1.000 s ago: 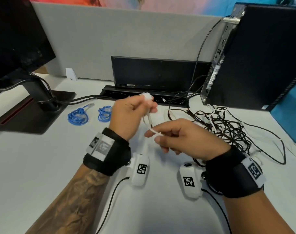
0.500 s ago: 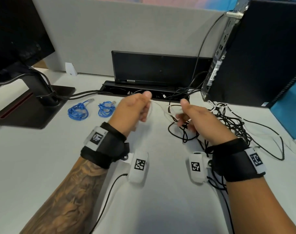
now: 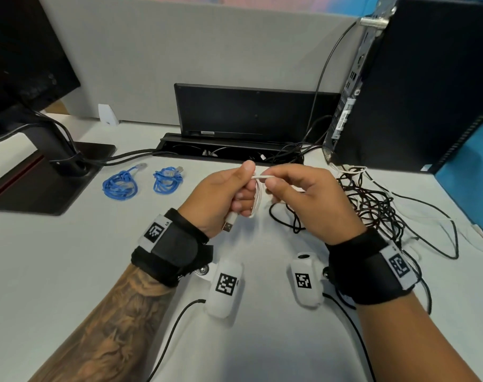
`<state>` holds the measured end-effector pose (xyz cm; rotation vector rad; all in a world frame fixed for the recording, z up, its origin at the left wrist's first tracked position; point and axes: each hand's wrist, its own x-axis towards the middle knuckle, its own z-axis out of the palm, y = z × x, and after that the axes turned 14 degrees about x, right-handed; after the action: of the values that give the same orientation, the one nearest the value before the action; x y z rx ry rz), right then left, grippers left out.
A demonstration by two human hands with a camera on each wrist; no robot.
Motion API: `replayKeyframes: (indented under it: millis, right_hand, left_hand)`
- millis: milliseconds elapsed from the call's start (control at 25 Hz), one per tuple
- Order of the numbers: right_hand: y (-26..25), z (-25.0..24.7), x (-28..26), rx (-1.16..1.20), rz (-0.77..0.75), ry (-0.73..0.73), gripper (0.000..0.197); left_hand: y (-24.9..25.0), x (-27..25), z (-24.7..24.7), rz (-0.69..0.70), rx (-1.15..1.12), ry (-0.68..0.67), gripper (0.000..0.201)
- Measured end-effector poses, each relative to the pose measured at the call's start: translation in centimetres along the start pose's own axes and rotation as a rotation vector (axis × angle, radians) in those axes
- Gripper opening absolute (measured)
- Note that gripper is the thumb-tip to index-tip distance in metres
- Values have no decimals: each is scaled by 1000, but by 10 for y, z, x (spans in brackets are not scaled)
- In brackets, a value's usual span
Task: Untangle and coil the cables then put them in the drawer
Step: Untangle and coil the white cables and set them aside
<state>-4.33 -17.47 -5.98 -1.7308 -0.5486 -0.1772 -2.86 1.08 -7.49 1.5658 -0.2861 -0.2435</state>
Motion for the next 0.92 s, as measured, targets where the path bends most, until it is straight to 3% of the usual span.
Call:
replayKeyframes:
  millis: [200, 320, 400, 560, 640, 800, 920]
  right_hand:
    - [-6, 10, -1, 40, 80, 30, 17]
    - [-9, 8, -1, 119, 135, -65, 21]
    - [-7, 5, -2, 81, 165, -111, 10]
    - [-1, -6, -4, 21, 212, -164, 47]
    - [-3, -10, -3, 34, 209, -183, 53]
    - [-5, -8, -5, -28, 162, -128, 21]
    - [-7, -3, -4, -66, 118, -102, 17]
  left_hand:
    - [5, -4, -2, -94, -234, -190, 34]
    - [6, -6, -1, -52, -249, -179, 26]
    - [3, -5, 3, -41, -254, -130, 28]
    - [1, -4, 7, 3, -229, -146, 29]
    - [1, -4, 5, 21, -184, -176, 33]
    - [7, -5, 4, 114, -3, -96, 30]
    - [9, -7, 2, 180, 98, -51, 28]
